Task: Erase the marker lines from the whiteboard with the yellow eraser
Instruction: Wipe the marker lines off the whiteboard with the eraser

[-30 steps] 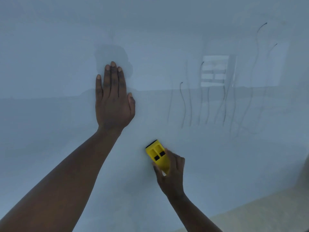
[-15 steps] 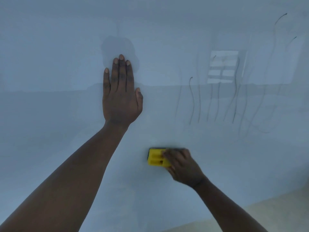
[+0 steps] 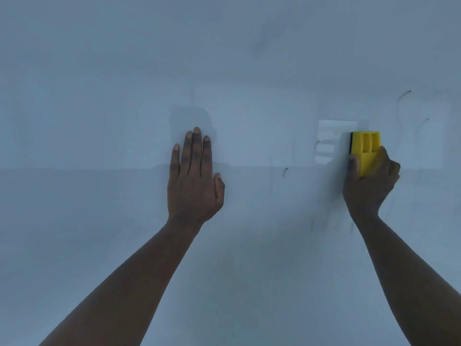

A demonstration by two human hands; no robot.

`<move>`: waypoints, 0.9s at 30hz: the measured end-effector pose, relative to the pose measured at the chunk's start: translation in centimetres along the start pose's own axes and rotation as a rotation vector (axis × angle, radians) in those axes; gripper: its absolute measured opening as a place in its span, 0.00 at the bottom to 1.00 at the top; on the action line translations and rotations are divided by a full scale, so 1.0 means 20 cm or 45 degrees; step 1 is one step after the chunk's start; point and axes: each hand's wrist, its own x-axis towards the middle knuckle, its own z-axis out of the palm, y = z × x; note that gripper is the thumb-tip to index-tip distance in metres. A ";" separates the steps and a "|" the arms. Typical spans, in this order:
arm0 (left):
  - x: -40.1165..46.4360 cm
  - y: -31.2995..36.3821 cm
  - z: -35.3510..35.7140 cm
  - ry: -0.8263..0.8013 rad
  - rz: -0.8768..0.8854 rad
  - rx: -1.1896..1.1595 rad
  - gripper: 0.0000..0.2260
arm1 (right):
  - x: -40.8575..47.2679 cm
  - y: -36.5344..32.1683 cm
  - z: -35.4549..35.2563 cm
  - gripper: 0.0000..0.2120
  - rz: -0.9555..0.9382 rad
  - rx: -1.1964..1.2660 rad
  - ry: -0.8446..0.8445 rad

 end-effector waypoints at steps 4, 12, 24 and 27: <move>0.21 0.05 -0.01 -0.002 0.097 -0.021 0.31 | 0.17 0.06 -0.01 0.28 0.160 -0.004 0.054; 0.42 0.18 0.01 0.007 0.085 -0.011 0.30 | 0.47 0.13 -0.06 0.27 0.274 -0.018 0.133; 0.43 0.19 0.07 0.058 0.056 0.006 0.30 | 0.76 -0.39 0.16 0.25 -0.120 0.056 0.131; 0.44 0.19 0.07 0.065 0.059 -0.001 0.30 | 0.60 -0.59 0.23 0.26 -0.383 0.089 0.051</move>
